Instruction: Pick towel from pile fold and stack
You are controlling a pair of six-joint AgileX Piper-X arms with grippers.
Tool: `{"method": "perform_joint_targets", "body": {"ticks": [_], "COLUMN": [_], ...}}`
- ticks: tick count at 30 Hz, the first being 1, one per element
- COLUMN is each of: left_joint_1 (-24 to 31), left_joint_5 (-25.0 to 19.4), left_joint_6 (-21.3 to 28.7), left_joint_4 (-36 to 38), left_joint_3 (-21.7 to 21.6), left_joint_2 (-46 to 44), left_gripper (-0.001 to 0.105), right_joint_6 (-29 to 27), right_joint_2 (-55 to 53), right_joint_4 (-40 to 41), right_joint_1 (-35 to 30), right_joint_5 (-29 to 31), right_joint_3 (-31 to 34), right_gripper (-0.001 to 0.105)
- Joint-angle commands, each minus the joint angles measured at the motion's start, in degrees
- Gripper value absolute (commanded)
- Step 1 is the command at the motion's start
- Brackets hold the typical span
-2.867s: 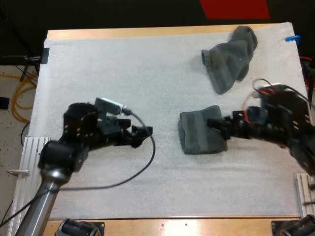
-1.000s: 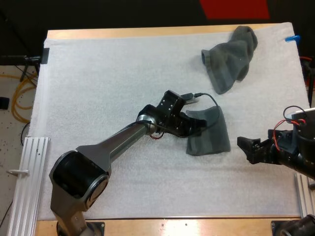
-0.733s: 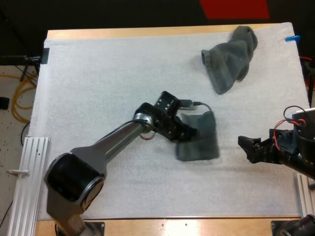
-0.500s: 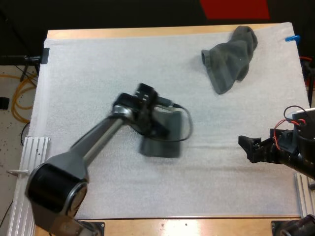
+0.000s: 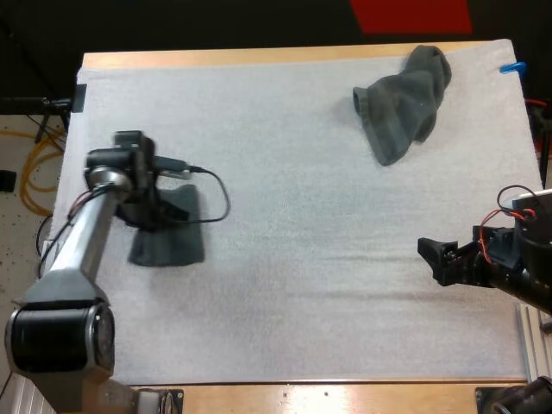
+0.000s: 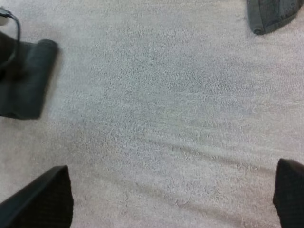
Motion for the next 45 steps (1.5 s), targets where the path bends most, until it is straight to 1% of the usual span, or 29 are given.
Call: {"method": "perform_joint_targets", "body": {"ticks": [1, 3, 5, 6, 8, 10, 12, 13, 15, 17, 18, 21, 25, 28, 31, 33, 34, 36, 37, 38, 40, 42, 45], "left_joint_1": [1.1, 3.3, 4.2, 4.4, 4.4, 4.4, 4.4, 4.4, 4.4, 4.4, 4.4, 4.4, 4.4, 4.4, 4.4, 4.4, 4.4, 4.4, 4.4, 4.4, 4.4, 4.2, 2.5], "left_joint_5": [-1.1, -0.8, 0.9, 1.0, 0.5, -0.3, -2.9, -3.9, -7.8, -9.8, -10.2, -10.1, -11.5, -11.0, -7.3, -1.9, -0.3, 5.5, 6.6, 8.7, 10.5, 12.8, 13.7], "left_joint_6": [0.7, 2.2, 3.9, 4.8, 6.4, 6.7, 7.1, 7.6, 9.3, 9.3, 9.3, 8.7, 7.4, 7.0, 5.3, 4.7, 4.5, 2.8, 2.4, 2.0, 0.4, -1.7, -2.8], "left_joint_4": [0.3, 0.3, 0.3, 0.1, 0.1, 0.1, 0.1, 0.1, 0.1, 0.1, 0.1, 0.1, 0.1, 0.1, -0.5, -1.4, -1.4, -1.6, -1.7, -1.7, -1.7, -1.8, -2.0], "left_joint_3": [-0.2, -0.2, -0.2, -0.2, -0.2, -0.2, -0.2, -0.2, -0.2, -0.2, -0.2, -0.2, -0.5, -1.3, -1.9, -1.9, -1.9, -1.9, -1.9, -1.9, -1.9, -1.9, -1.9], "left_joint_2": [-0.5, -0.5, -0.5, -0.5, -0.5, -0.5, -0.5, -0.5, -0.5, -0.5, -0.5, -0.5, -0.8, -2.9, -7.2, -12.3, -13.3, -18.9, -20.4, -23.2, -26.9, -31.8, -36.5], "left_gripper": [0.000, 0.000, 0.000, 0.000, 0.002, 0.006, 0.016, 0.020, 0.031, 0.038, 0.042, 0.049, 0.050, 0.050, 0.050, 0.050, 0.050, 0.050, 0.050, 0.050, 0.050, 0.050, 0.050], "right_joint_6": [-0.5, -0.5, -0.5, -0.5, -0.5, -0.5, -0.5, -0.5, -0.5, -0.5, -0.5, -0.5, -0.5, -0.5, -0.7, -1.2, -1.2, -1.2, -1.2, -1.2, -1.2, -3.5, -4.6], "right_joint_2": [-0.2, -0.2, -0.2, -0.2, -0.2, -0.2, -0.2, -0.2, -0.2, -0.2, -0.2, -0.2, -0.2, -0.2, -0.2, -0.2, -0.2, -0.2, -0.2, -0.2, -0.1, 0.5, 2.6], "right_joint_4": [0.3, 0.3, 0.3, 0.3, 0.3, 0.3, 0.3, 0.3, 0.3, 0.3, 0.3, 0.3, 0.3, 0.3, 0.2, -0.3, -0.5, -1.3, -1.7, -2.3, -3.7, -6.5, -9.9], "right_joint_1": [-0.1, -0.1, -0.1, -0.1, -0.1, -0.1, -0.1, -0.1, -0.1, -0.1, -0.1, -0.1, -0.1, -0.1, -0.1, -0.1, -0.1, -0.1, -0.1, -0.1, -0.1, -0.1, -0.2], "right_joint_5": [-0.1, -0.1, -0.1, -0.2, -0.6, -0.7, -1.5, -1.6, -2.3, -2.3, -2.3, -2.3, -2.3, -2.3, -2.5, -5.1, -5.7, -6.9, -7.0, -7.0, -7.0, -7.0, -6.7], "right_joint_3": [-0.5, -0.5, -0.5, -0.5, -0.5, -0.5, -0.5, -0.5, -0.5, -0.5, -0.5, -0.5, -0.5, -0.5, -0.5, -0.5, -0.5, -0.5, -0.5, -0.5, -0.5, -0.5, -0.5], "right_gripper": [0.082, 0.082, 0.082, 0.082, 0.082, 0.082, 0.082, 0.082, 0.082, 0.082, 0.082, 0.082, 0.082, 0.082, 0.082, 0.082, 0.082, 0.082, 0.082, 0.082, 0.082, 0.082, 0.082]}}
